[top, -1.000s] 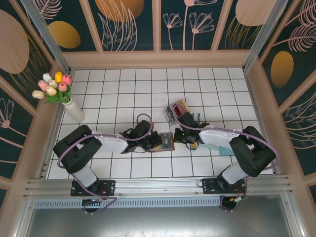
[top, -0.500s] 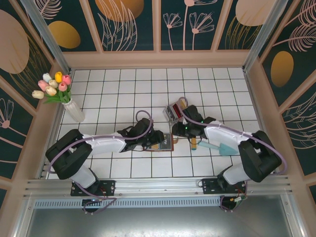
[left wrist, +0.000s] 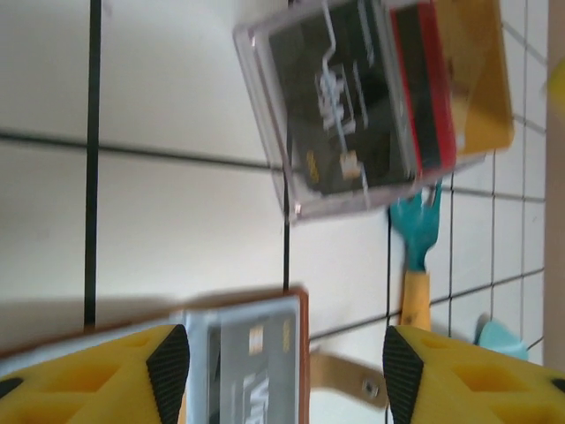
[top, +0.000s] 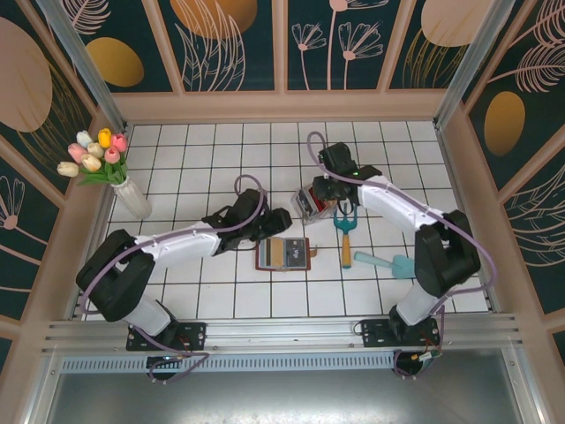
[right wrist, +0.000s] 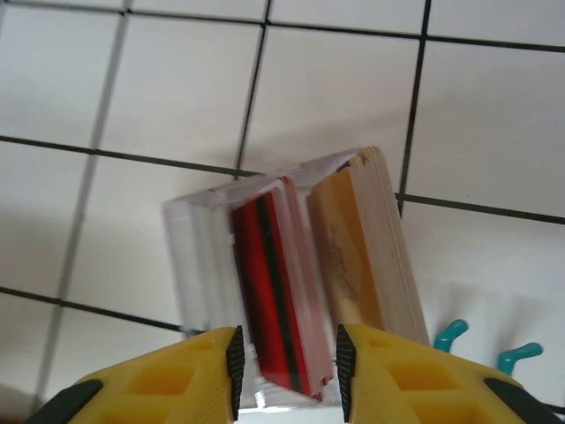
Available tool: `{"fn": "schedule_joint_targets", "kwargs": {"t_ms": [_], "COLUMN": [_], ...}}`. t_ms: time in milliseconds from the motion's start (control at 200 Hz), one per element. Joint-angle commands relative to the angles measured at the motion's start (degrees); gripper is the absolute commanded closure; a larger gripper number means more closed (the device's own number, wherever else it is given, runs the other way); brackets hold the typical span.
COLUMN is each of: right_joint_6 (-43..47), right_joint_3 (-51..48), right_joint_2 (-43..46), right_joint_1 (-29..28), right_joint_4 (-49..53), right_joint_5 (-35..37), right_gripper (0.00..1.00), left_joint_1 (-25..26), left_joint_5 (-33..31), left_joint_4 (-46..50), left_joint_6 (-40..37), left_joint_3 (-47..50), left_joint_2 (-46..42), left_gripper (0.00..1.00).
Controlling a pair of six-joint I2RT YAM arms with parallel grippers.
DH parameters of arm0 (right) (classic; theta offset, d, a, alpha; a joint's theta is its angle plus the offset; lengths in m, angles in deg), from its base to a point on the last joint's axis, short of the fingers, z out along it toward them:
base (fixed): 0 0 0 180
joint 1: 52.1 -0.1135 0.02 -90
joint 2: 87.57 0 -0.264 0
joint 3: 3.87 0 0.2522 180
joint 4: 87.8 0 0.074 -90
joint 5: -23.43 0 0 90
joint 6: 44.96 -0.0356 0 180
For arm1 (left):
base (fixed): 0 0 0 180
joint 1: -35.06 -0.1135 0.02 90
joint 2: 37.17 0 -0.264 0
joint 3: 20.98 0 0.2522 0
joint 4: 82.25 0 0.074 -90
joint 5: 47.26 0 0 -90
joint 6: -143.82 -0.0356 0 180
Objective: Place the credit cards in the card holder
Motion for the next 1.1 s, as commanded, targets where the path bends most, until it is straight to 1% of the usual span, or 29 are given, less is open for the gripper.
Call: {"fn": "schedule_joint_targets", "kwargs": {"t_ms": [0,50,100,135,235,380,495,661,816,986,1091], "right_joint_6": [5.8,6.5,6.8,6.8,6.9,6.6,6.2,6.7,7.7,8.5,9.0], "right_joint_3": [3.9,4.9,5.8,6.4,7.1,7.5,7.2,7.3,7.7,8.0,7.8], "right_joint_2": [-3.1,-4.5,-6.0,-6.8,-8.2,-8.8,-8.8,-9.3,-10.3,-12.2,-13.1], "right_joint_1": [-0.9,-0.9,-2.2,-2.4,-2.9,-2.9,-2.9,-2.9,-3.2,-4.3,-5.1], "right_joint_4": [4.0,4.4,4.8,5.0,5.0,4.9,4.3,4.4,4.8,5.5,5.1], "right_joint_5": [5.2,5.8,6.8,7.8,9.9,8.5,7.5,7.5,9.0,12.5,14.7], "right_gripper": [0.65,0.65,0.65,0.65,0.65,0.66,0.66,0.65,0.64,0.64,0.63], "left_joint_1": [-1.9,-2.3,-2.6,-2.8,-3.2,-3.9,-4.2,-4.4,-4.4,-4.4,-4.5], "left_joint_5": [3.0,3.4,3.9,4.3,5.1,5.8,5.3,4.4,5.3,5.1,5.1], "left_joint_4": [-3.0,-3.3,-3.6,-3.8,-4.0,-4.2,-3.8,-2.8,-3.2,-3.3,-3.6], "left_joint_6": [-0.3,-0.3,0.1,0.5,1.3,2.4,3.1,3.3,3.7,4.0,4.0], "left_joint_3": [-3.9,-6.0,-7.5,-9.8,-13.5,-18.0,-20.3,-22.1,-22.9,-21.8,-21.1], "left_joint_2": [4.3,6.4,7.9,10.8,15.0,20.5,23.2,25.9,28.4,29.2,29.3], "left_gripper": [0.37,0.36,0.36,0.35,0.35,0.39,0.46,0.49,0.52,0.58,0.59]}}
